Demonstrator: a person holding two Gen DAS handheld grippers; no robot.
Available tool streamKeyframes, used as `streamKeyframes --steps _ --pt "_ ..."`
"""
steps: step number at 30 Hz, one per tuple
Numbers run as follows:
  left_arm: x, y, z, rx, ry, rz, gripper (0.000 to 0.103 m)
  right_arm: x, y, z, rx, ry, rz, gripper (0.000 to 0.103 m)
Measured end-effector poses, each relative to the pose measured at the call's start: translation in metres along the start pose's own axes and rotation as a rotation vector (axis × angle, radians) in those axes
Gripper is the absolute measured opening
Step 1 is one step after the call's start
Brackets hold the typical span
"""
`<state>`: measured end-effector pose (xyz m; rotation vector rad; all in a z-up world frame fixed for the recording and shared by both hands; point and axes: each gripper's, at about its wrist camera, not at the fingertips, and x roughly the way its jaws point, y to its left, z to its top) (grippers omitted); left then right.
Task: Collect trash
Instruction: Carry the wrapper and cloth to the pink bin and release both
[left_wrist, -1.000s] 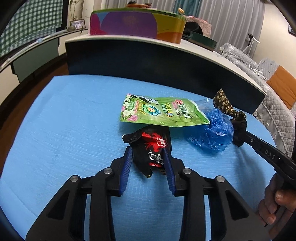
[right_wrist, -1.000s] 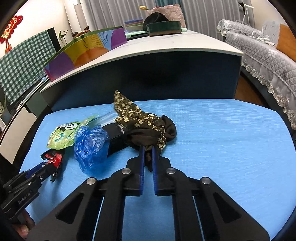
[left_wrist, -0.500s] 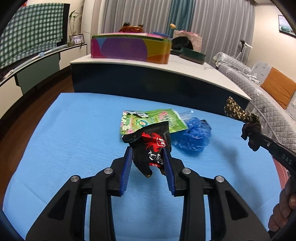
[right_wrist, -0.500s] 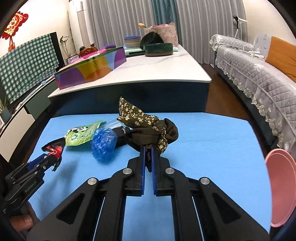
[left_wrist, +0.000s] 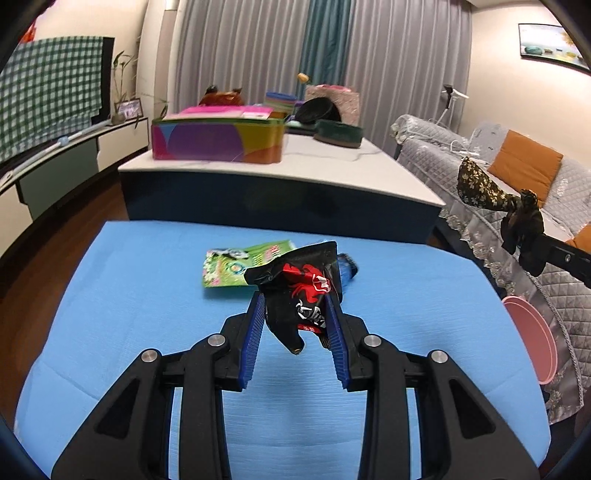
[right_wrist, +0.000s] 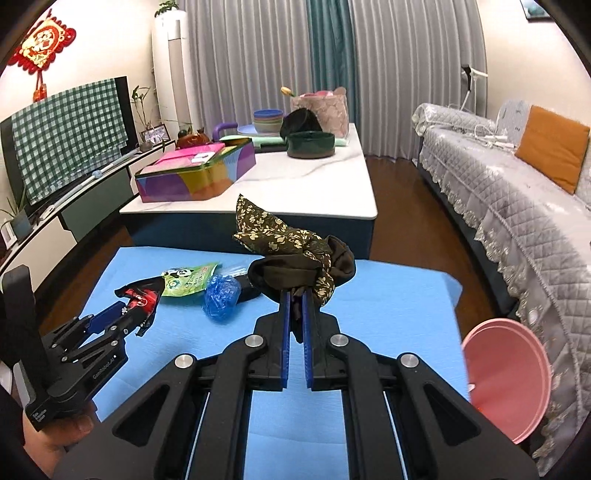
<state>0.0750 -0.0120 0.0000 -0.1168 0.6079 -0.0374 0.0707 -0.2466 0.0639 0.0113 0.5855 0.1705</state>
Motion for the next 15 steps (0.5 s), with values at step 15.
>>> streamKeyframes --steps 15 --pt "-0.002 -0.034 0.002 0.040 -0.028 -0.042 0.033 -0.013 -0.047 -0.023 0.094 -0.042 -0.063 0.007"
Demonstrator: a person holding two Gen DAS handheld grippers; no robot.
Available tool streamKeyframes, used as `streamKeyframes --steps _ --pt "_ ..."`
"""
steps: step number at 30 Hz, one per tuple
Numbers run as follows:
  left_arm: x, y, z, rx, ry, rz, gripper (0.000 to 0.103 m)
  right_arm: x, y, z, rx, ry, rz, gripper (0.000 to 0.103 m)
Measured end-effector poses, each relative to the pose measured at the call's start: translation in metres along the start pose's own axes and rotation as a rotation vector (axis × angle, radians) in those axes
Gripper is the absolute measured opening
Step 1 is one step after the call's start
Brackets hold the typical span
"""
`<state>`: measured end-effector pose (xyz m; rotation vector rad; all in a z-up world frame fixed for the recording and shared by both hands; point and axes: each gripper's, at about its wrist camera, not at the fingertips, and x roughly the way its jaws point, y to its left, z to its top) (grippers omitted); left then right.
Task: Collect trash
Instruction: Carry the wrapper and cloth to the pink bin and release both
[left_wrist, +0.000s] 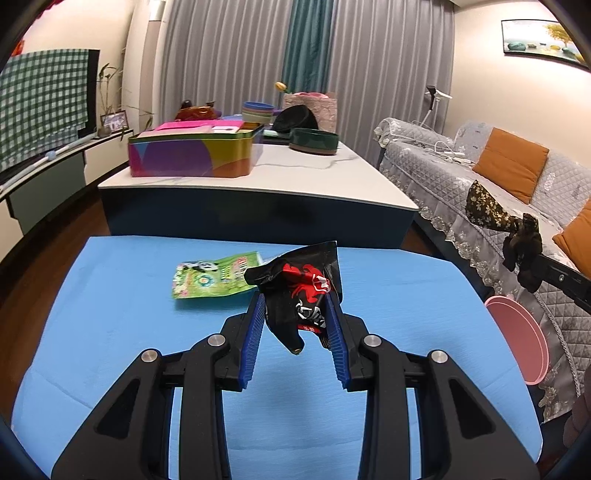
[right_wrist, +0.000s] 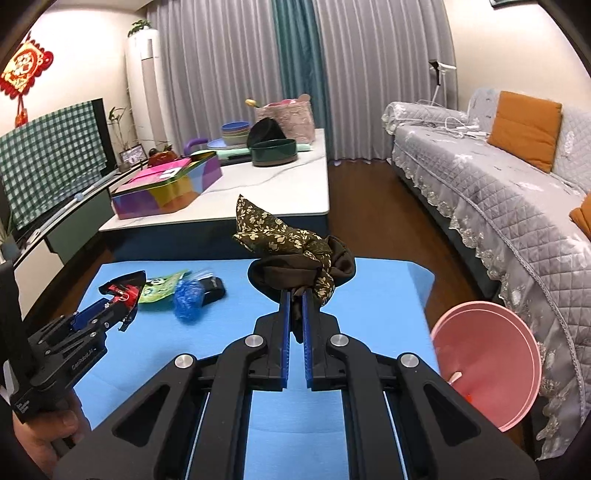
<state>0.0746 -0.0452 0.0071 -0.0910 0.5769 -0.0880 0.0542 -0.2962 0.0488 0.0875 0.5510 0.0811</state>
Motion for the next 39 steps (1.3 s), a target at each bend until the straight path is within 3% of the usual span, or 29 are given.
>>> streamKeyframes --steps 27,39 --pt "0.022 -0.103 -0.002 0.084 0.006 -0.141 0.033 -0.021 -0.089 -0.008 0.064 -0.021 -0.148 0.007" --pt "0.029 -0.162 -0.004 0.121 0.030 -0.225 0.033 -0.052 -0.163 -0.002 0.143 -0.082 -0.280 0.007"
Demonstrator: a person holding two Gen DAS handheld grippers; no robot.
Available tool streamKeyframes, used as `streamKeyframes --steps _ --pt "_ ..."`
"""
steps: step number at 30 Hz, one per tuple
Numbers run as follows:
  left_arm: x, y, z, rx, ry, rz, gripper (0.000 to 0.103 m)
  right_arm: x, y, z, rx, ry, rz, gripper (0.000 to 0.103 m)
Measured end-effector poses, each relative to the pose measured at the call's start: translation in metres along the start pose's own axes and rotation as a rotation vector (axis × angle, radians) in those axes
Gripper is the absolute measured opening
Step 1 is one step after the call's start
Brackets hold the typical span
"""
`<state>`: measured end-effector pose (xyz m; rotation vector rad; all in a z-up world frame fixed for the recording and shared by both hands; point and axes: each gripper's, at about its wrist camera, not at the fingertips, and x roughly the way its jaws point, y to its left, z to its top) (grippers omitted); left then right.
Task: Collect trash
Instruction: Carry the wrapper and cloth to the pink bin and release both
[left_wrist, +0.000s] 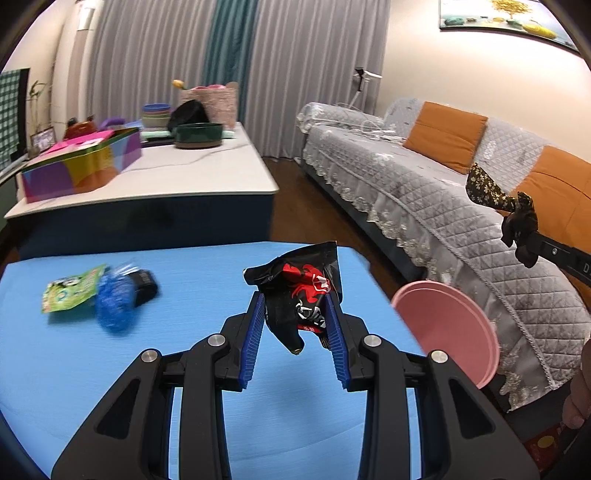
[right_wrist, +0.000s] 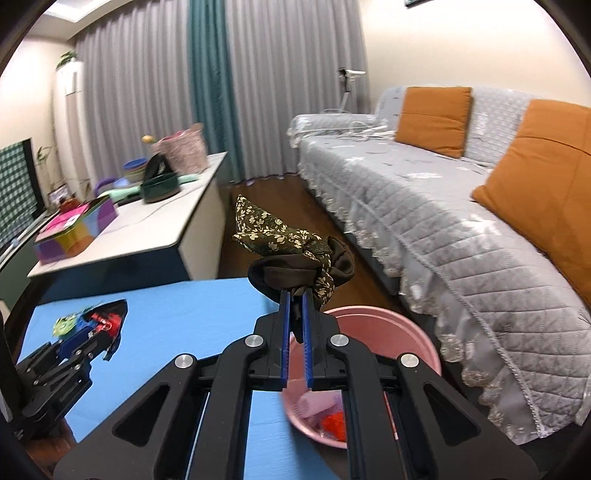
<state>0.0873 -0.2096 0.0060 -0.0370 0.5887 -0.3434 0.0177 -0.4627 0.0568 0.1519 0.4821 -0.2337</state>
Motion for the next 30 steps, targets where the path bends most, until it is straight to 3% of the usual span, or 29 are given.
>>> streamKeyframes --steps 14,30 --pt "0.034 -0.099 0.015 0.086 -0.008 -0.136 0.033 0.010 -0.066 -0.003 0.051 0.033 -0.104 0.007" --pt "0.081 -0.155 0.007 0.153 0.046 -0.190 0.033 0.037 -0.089 -0.010 0.093 0.079 -0.142 0.007"
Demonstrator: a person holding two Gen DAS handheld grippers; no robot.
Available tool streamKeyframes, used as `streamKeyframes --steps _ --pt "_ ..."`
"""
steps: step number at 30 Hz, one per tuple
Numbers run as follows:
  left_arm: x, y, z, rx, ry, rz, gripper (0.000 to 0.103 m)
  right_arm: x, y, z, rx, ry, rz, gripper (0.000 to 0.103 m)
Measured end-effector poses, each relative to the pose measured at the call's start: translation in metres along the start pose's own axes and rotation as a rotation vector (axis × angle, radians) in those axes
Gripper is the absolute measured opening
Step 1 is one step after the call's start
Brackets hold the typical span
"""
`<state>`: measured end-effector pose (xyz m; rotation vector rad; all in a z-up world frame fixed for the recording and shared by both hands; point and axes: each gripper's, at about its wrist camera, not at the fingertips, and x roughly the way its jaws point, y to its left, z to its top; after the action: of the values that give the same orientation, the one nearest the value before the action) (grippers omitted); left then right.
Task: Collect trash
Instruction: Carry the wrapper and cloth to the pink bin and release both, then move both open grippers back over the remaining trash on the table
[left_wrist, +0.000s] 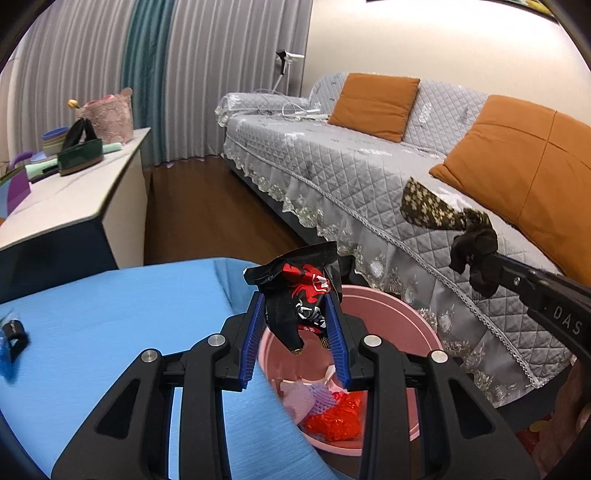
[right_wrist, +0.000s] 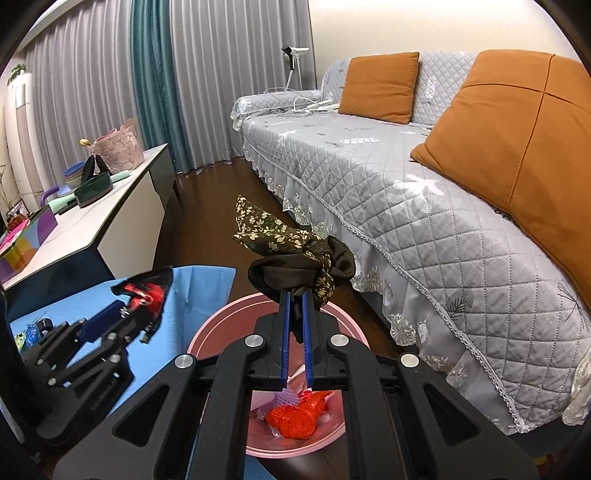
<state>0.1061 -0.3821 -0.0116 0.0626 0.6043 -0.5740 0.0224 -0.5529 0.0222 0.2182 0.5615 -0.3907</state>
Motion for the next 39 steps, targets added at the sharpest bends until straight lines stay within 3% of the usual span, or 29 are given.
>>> streamKeyframes --steps 10,12,13,14,15,25,28,33,39 --pt "0.015 -0.007 -0.002 0.027 0.037 -0.025 0.034 0.006 -0.001 -0.001 0.007 0.016 -0.002 0.008" --pt "0.020 -0.010 -0.002 0.047 0.060 -0.016 0.036 0.009 0.001 -0.001 0.001 0.033 0.001 0.017" --pt "0.024 -0.010 -0.003 0.051 0.078 -0.012 0.046 0.010 0.000 -0.001 0.001 0.036 -0.009 0.023" --pt "0.025 -0.009 -0.004 0.047 0.088 -0.012 0.061 0.011 -0.001 0.000 0.008 0.037 -0.023 0.041" --pt "0.024 -0.006 -0.006 0.035 0.090 -0.020 0.064 0.010 -0.002 -0.001 0.019 0.034 -0.025 0.047" --pt "-0.013 0.028 -0.018 -0.011 0.065 -0.006 0.064 0.006 0.008 0.002 0.055 0.005 0.002 0.050" --pt "-0.034 0.045 -0.018 -0.016 0.042 0.013 0.063 -0.002 0.023 0.003 0.045 -0.035 0.026 0.055" --pt "-0.071 0.077 -0.020 -0.035 0.000 0.055 0.063 -0.016 0.057 0.000 0.026 -0.116 0.068 0.056" --pt "-0.107 0.126 -0.027 -0.064 -0.034 0.140 0.063 -0.024 0.104 -0.003 -0.005 -0.120 0.148 0.055"
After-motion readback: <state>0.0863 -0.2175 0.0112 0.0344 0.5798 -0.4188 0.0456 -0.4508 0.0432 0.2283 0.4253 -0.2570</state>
